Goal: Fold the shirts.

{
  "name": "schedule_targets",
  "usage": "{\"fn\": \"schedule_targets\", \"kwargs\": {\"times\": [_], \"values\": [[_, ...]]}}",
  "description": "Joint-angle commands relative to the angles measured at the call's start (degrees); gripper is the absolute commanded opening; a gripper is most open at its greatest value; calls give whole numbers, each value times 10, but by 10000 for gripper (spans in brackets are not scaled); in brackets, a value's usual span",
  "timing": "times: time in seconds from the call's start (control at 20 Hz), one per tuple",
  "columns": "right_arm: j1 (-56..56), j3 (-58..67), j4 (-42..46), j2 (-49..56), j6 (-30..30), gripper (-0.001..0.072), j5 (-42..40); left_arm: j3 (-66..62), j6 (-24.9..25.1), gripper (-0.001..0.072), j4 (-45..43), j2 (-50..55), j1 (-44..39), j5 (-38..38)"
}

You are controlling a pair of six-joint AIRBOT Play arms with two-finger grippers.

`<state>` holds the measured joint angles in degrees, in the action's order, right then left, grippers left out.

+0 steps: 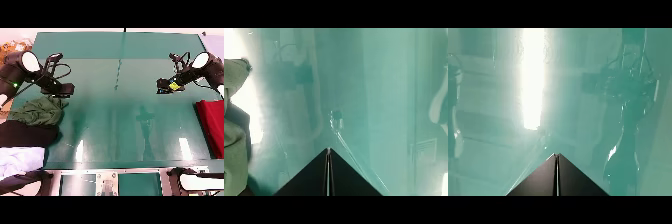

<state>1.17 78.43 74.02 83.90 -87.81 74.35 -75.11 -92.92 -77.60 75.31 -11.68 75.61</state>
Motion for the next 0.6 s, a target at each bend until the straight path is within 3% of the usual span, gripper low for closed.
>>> {"fn": "schedule_targets", "kwargs": {"times": [0.0,0.1,0.15,0.2,0.25,0.4,0.55], "values": [[-1,0,0,0,0,15,0,0,5,27,-10,0,0,0],[-1,0,0,0,0,15,0,0,4,29,-76,0,0,-1],[-1,0,0,0,0,15,0,0,0,153,-132,0,0,-1],[-1,0,0,0,0,15,0,1,-10,584,-200,1,0,-3],[-1,0,0,0,0,15,0,4,-37,713,-260,2,5,-9],[-1,0,0,0,0,15,0,71,-42,720,-283,2,45,-64],[-1,0,0,0,0,15,0,180,-48,720,-273,10,97,-191]]}}
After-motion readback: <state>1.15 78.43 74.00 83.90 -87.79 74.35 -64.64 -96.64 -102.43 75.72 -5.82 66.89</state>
